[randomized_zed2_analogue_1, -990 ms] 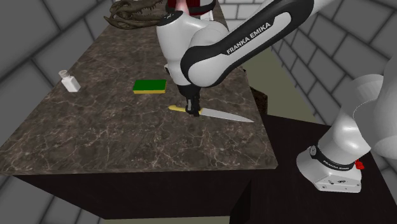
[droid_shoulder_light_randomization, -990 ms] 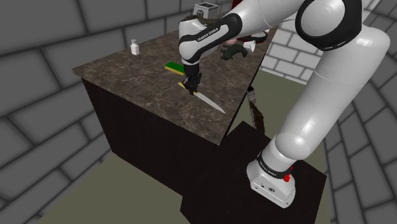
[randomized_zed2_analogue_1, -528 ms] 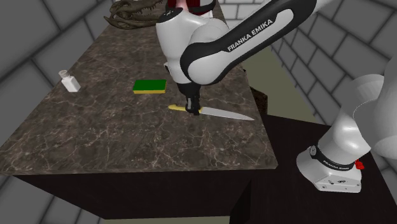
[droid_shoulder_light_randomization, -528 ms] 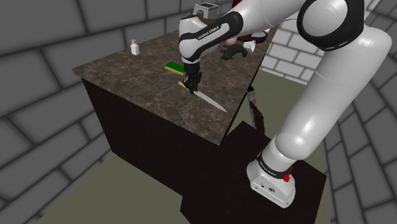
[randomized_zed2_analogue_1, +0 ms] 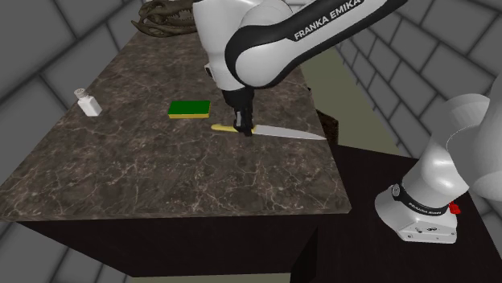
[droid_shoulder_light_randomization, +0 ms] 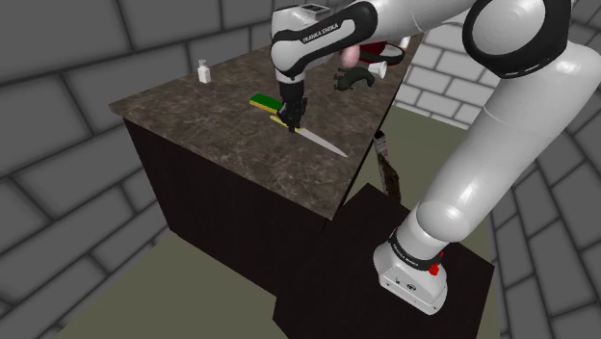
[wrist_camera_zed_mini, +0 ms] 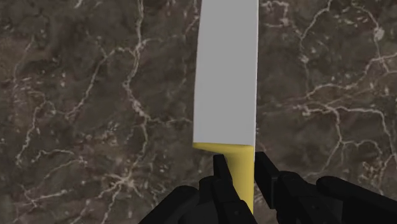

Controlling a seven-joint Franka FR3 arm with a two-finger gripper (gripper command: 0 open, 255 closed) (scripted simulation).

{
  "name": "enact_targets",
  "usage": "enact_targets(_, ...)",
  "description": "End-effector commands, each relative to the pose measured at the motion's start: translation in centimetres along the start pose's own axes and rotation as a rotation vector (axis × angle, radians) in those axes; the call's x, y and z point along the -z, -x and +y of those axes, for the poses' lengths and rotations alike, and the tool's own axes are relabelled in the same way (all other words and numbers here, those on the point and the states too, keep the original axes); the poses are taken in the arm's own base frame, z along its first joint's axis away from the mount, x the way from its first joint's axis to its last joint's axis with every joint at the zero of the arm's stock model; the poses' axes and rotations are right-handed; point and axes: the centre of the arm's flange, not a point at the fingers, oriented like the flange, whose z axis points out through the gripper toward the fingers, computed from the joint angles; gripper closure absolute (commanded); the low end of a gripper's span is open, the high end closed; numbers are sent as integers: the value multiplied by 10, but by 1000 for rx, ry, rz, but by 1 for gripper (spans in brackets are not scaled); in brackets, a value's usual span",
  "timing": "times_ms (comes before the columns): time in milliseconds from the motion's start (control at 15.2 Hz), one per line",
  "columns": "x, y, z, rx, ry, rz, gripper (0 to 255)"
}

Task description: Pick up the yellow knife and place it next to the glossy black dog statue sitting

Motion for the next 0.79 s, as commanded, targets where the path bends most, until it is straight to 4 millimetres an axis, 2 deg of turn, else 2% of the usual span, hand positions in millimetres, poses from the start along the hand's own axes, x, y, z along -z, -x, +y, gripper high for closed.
enact_targets(0,10,2,1,0,0,0,255)
enact_targets(726,67,12,5,0,0,0,255)
